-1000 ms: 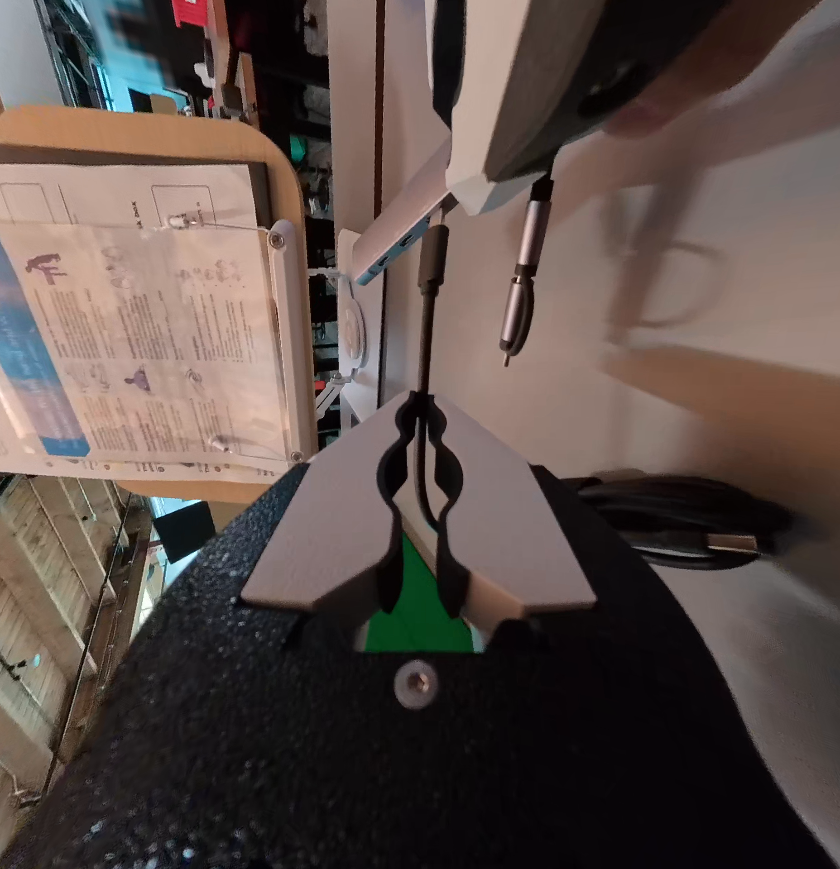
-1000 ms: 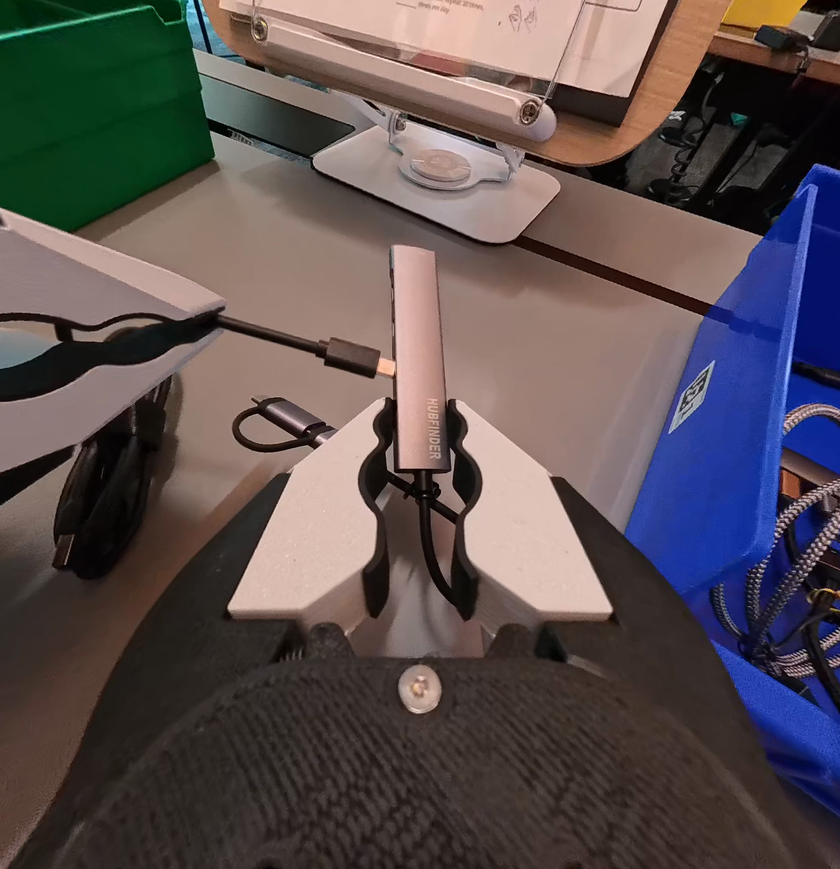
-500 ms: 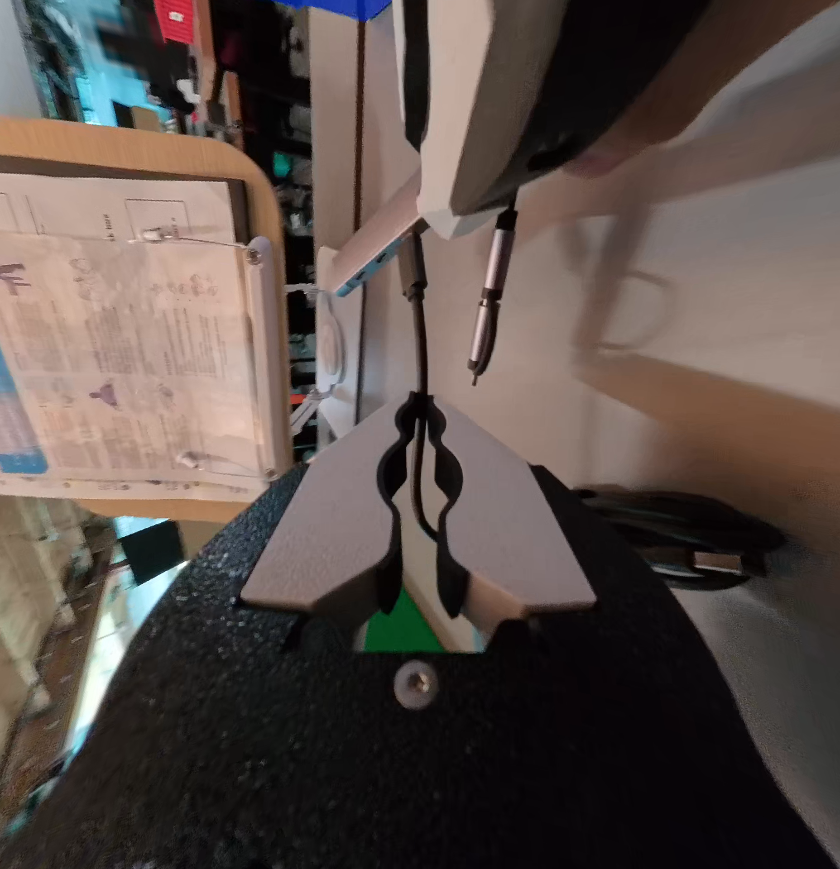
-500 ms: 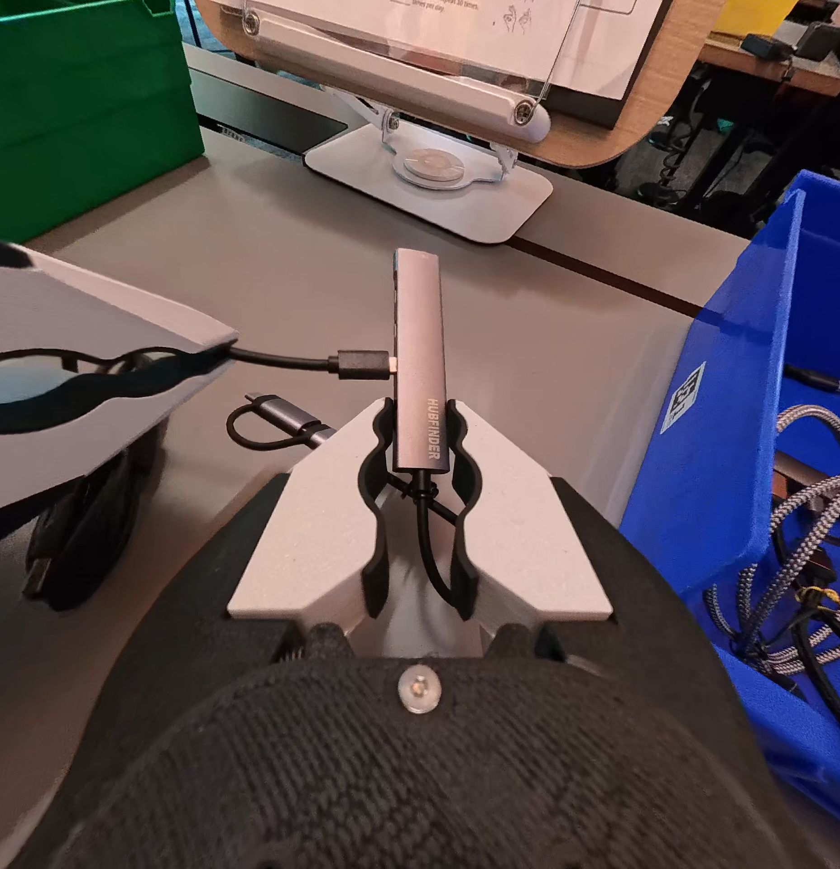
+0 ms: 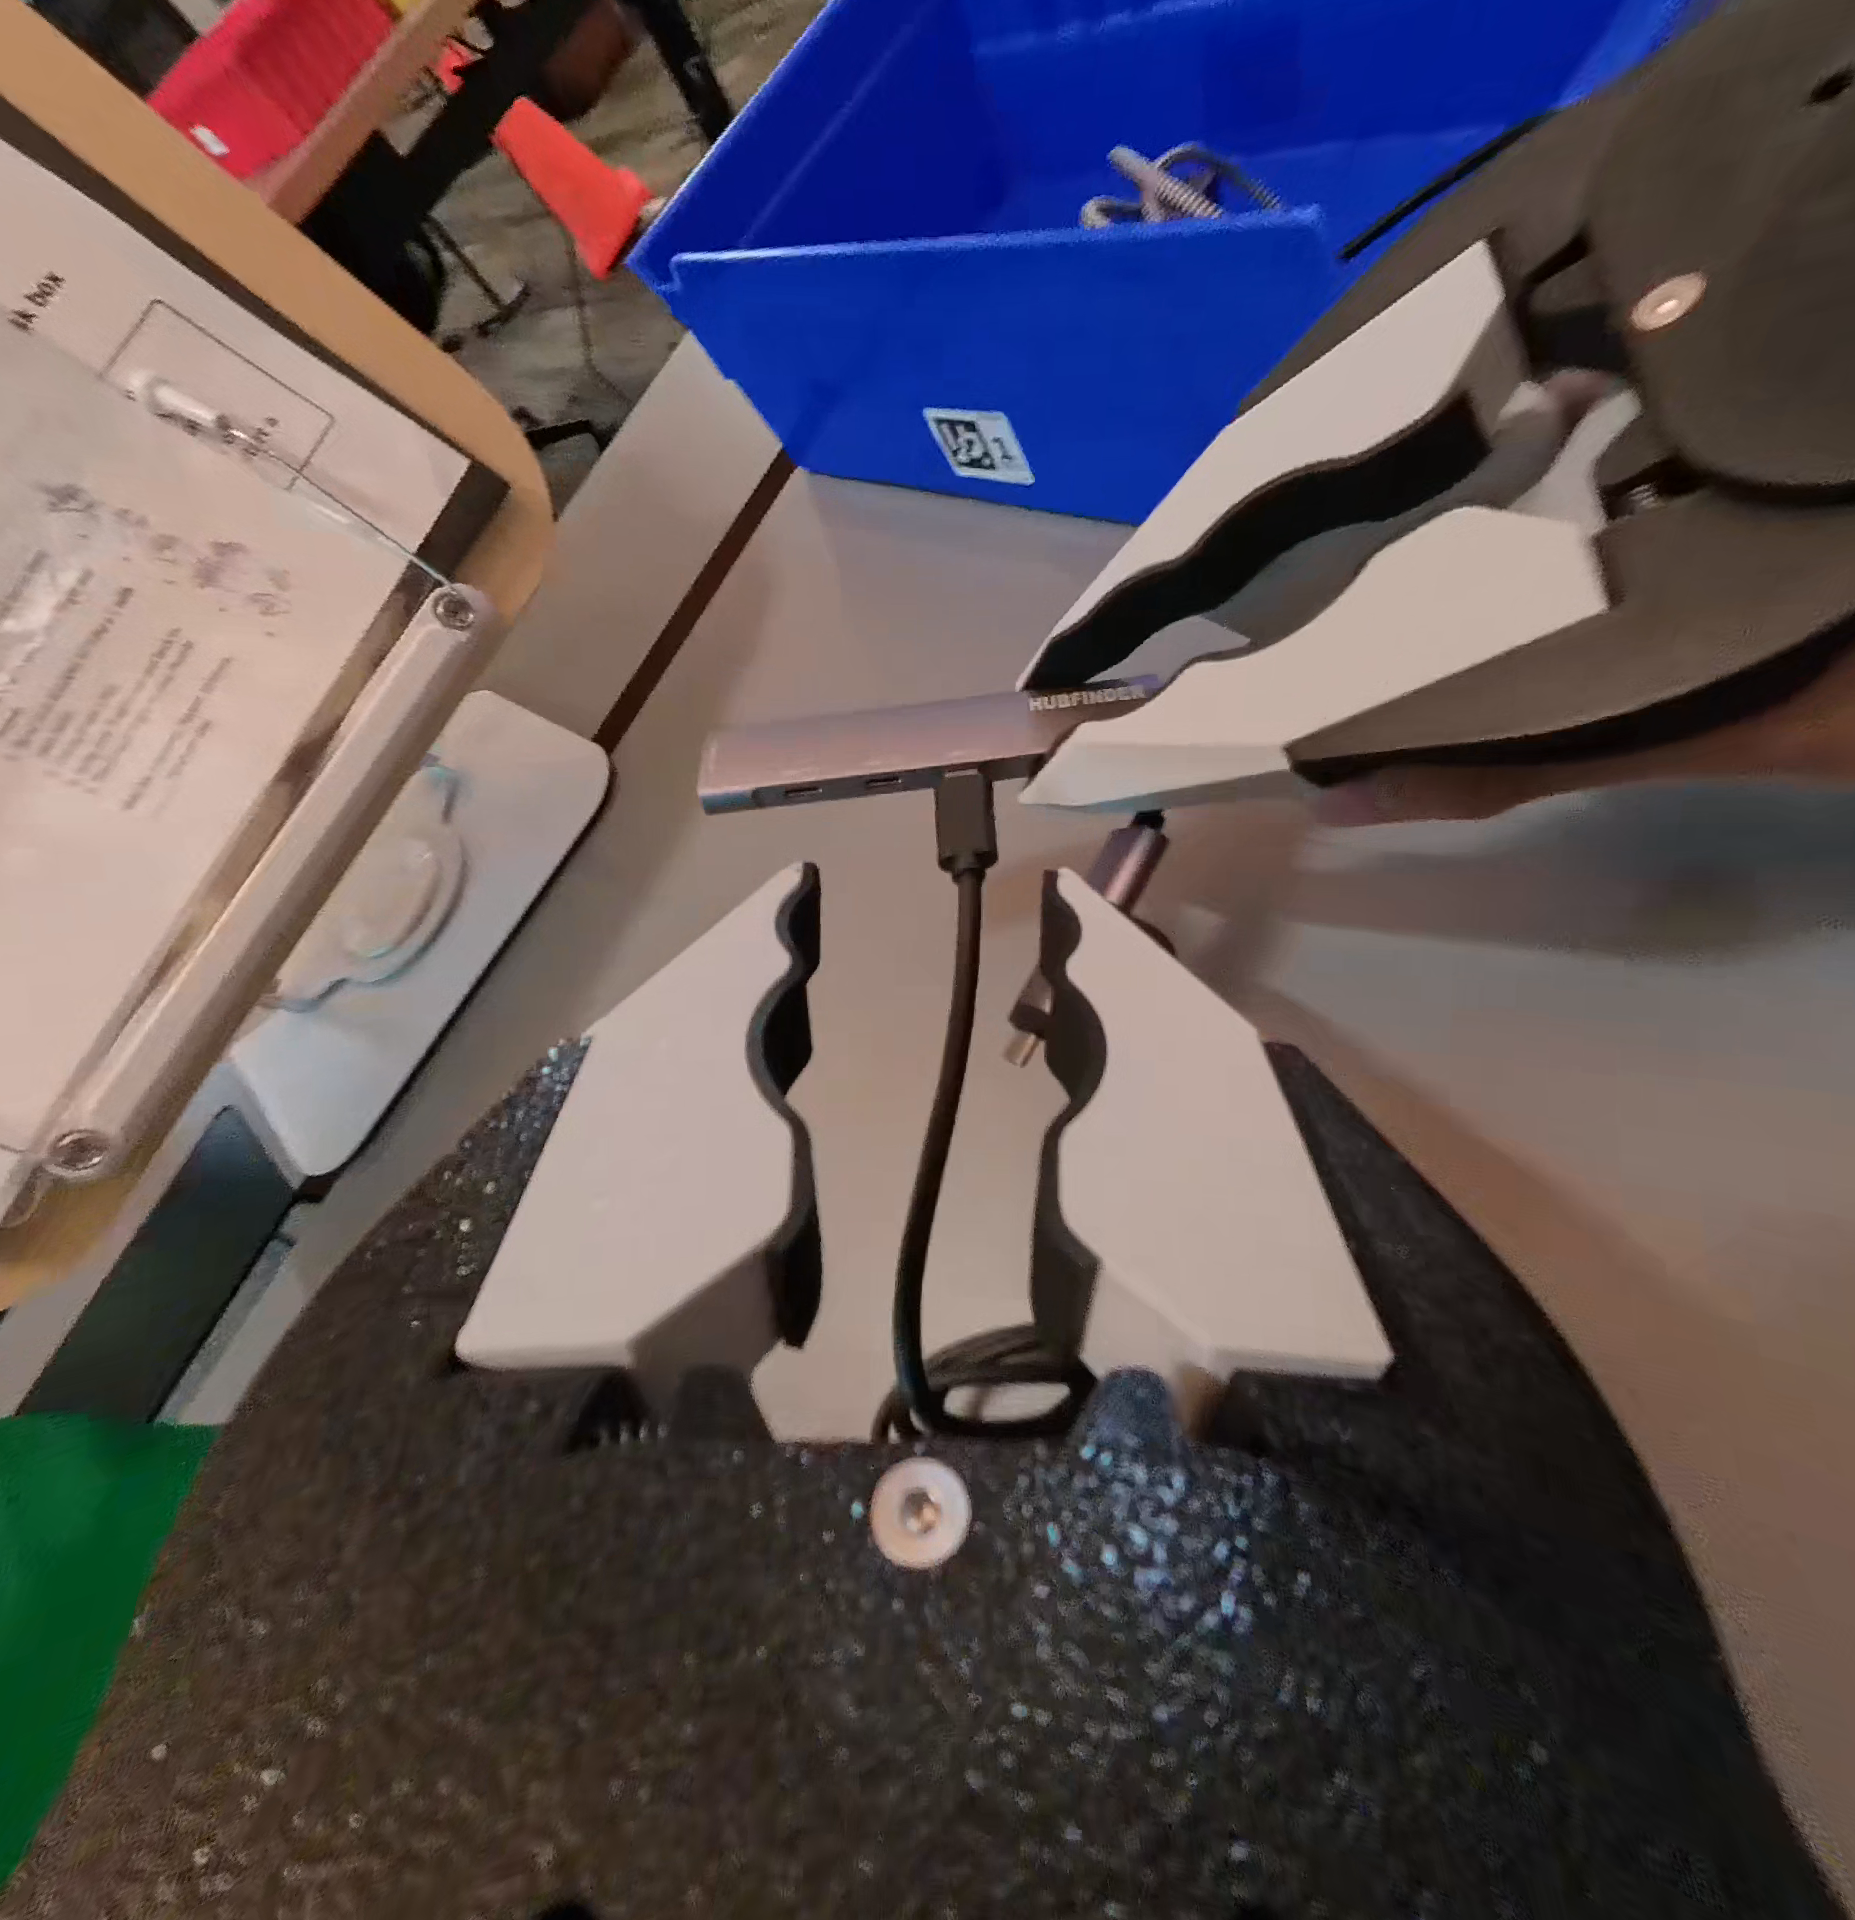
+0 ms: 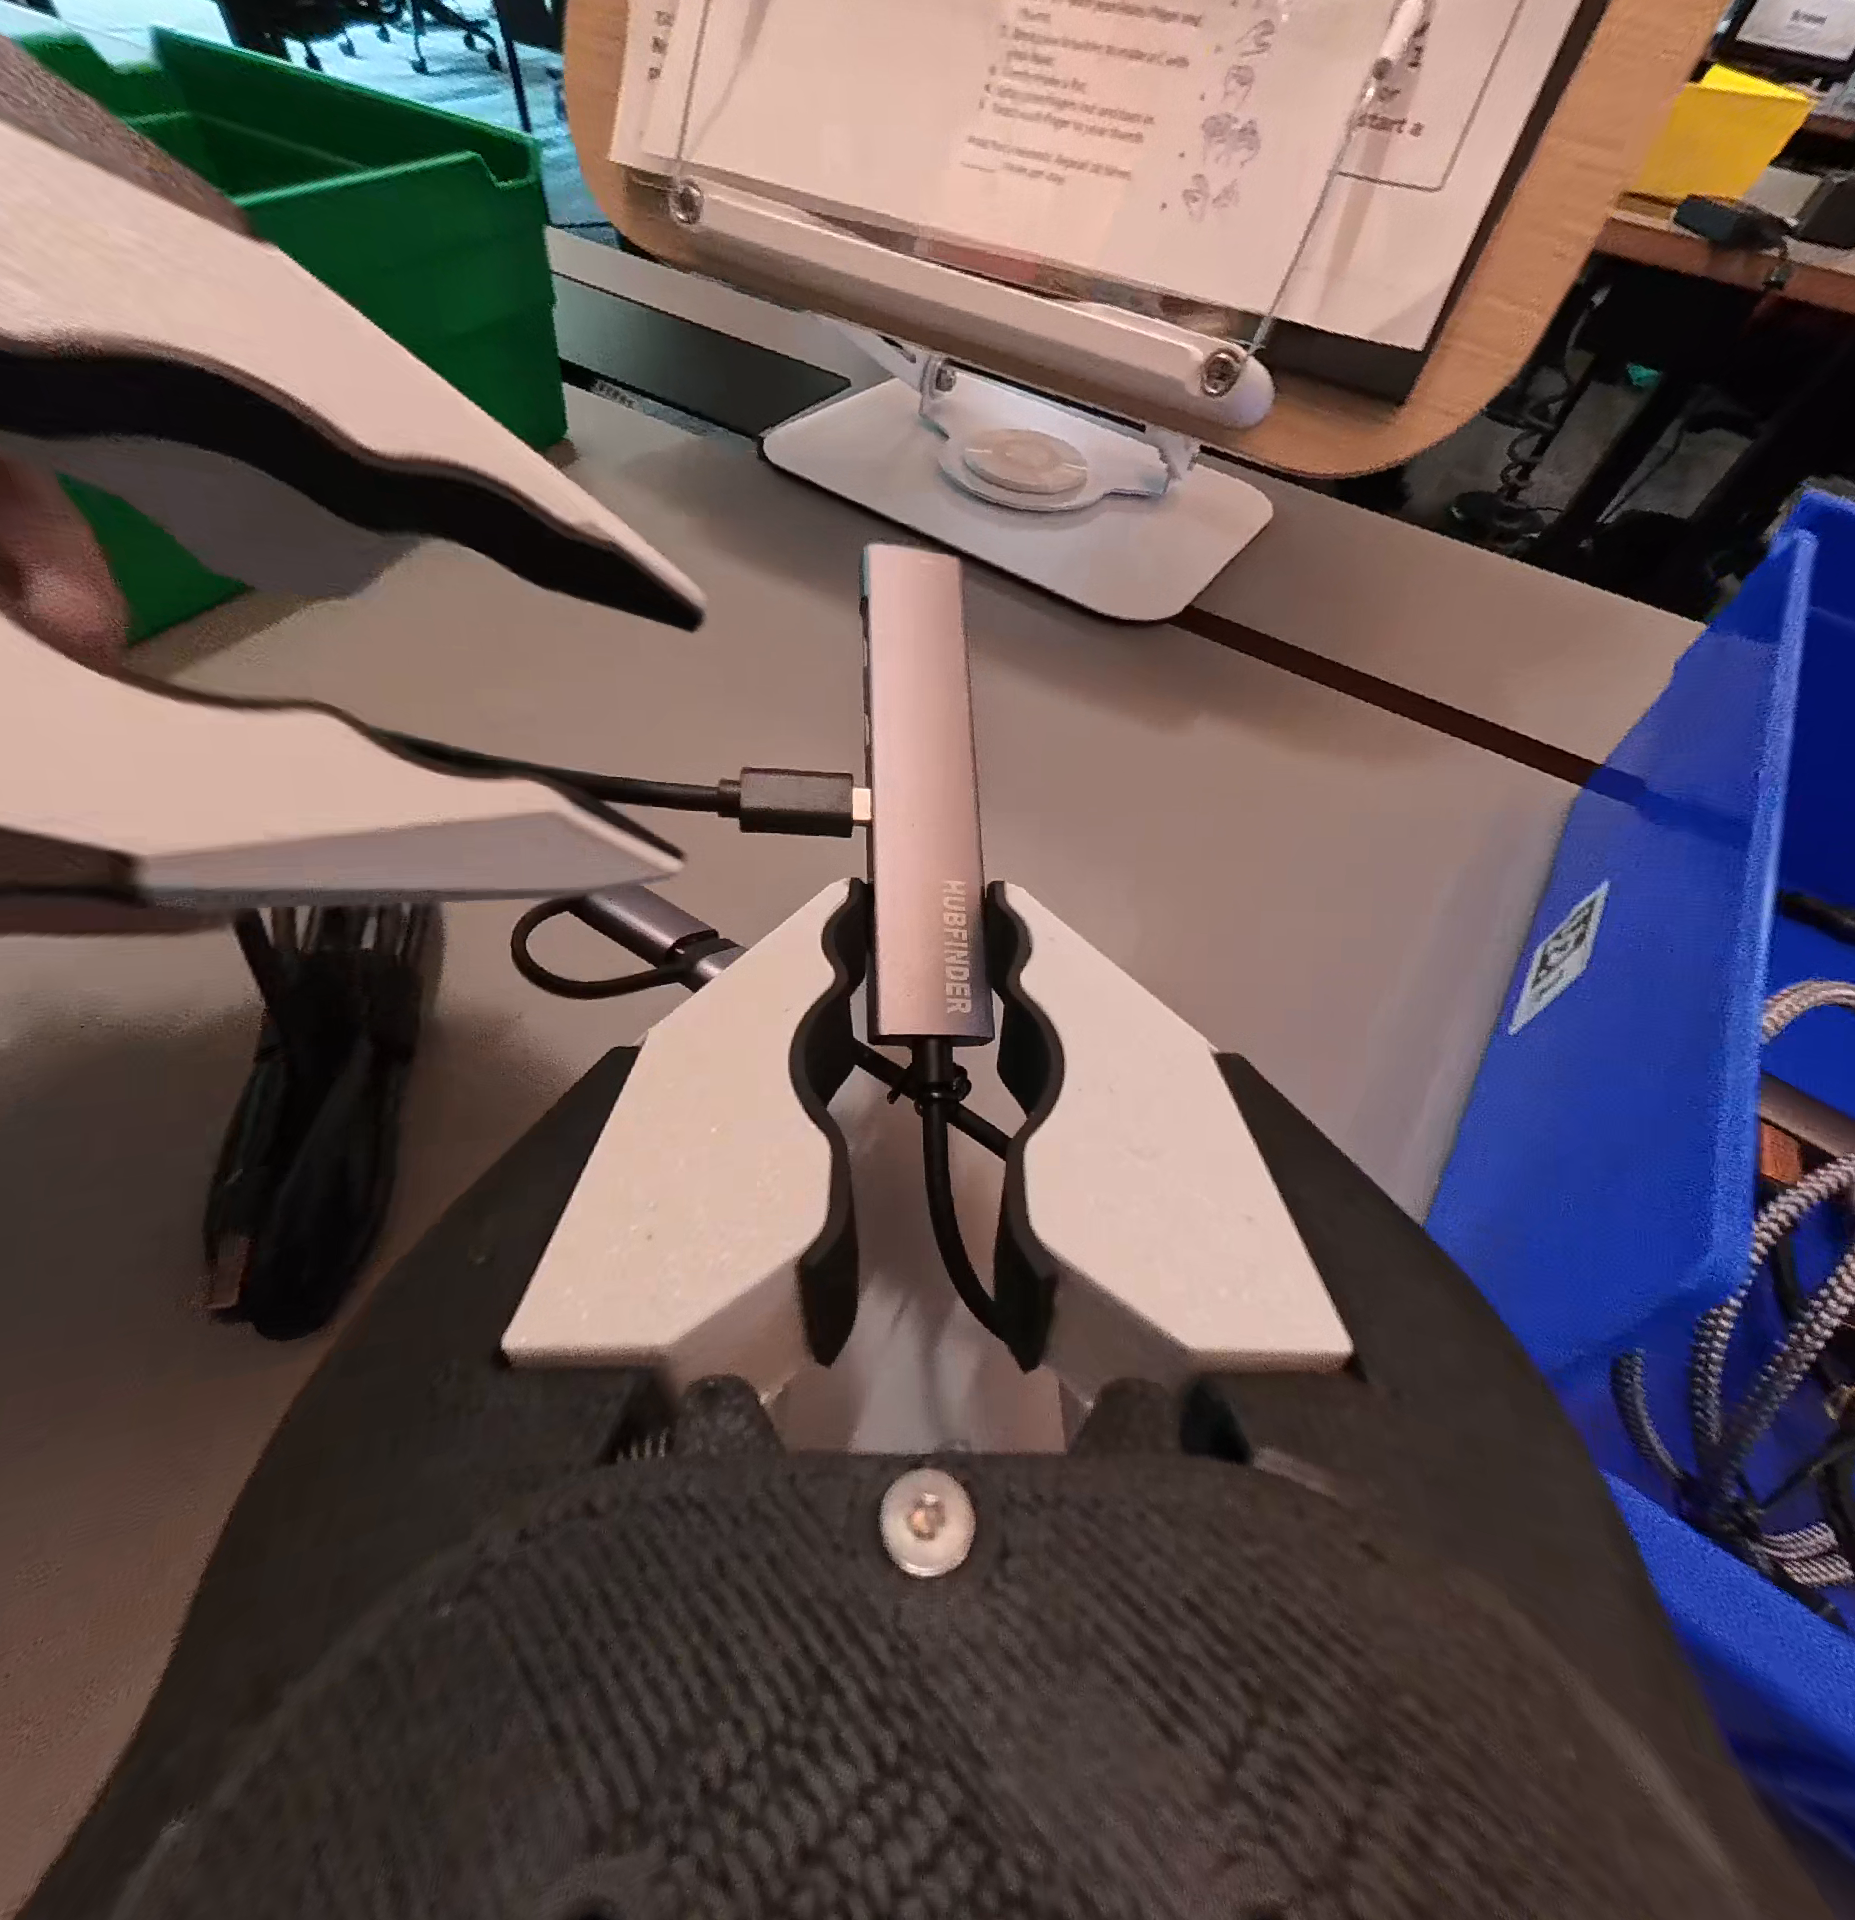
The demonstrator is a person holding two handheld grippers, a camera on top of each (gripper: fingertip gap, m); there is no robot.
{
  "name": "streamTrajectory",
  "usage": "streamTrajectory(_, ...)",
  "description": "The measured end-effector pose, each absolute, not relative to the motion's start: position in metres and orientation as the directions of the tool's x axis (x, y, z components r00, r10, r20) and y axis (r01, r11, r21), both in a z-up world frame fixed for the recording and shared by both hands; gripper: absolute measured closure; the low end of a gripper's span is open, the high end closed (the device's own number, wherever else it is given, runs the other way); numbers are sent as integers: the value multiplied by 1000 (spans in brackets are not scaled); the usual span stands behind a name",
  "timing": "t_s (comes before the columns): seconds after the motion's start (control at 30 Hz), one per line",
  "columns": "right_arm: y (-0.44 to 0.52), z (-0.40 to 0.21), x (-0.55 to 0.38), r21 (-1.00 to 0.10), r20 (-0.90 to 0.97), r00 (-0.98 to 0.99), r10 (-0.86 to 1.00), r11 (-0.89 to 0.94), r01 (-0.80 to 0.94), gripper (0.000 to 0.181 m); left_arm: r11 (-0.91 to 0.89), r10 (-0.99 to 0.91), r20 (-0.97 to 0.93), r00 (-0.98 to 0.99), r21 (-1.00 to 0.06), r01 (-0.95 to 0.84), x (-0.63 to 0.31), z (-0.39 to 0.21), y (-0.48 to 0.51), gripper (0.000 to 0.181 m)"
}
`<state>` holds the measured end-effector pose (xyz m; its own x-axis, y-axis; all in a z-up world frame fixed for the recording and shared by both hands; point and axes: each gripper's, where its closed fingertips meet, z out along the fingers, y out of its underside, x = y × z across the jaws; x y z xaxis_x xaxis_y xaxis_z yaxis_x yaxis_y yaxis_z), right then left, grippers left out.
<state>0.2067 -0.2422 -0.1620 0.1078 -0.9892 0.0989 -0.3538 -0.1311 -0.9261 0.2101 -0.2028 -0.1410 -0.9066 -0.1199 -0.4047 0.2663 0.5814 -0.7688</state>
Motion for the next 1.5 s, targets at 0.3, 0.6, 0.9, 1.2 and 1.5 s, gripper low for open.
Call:
streamTrajectory(0.3, -236, -161, 207, -927, 114, 120, -986, -149, -345, 160, 584, -152, -419, -895, -769, 261, 210, -152, -210, 158)
streamTrajectory(0.6, -235, -160, 207, -925, 136, 137, -981, -175, -336, 160, 578, -150, -414, -898, -774, 260, 211, -157, -211, 171)
streamTrajectory(0.9, -227, -153, 206, -896, 296, 187, -937, -340, -285, 160, 609, -122, -531, -839, -708, 359, 213, -151, -207, 172)
streamTrajectory(1.2, -231, -149, 206, -897, 318, 191, -929, -360, -256, 160, 579, -100, -489, -866, -737, 349, 210, -151, -209, 170)
streamTrajectory(1.5, -242, -148, 206, -893, 354, 153, -923, -382, -239, 160, 454, -179, -282, -942, -874, 175, 221, -73, -165, 148)
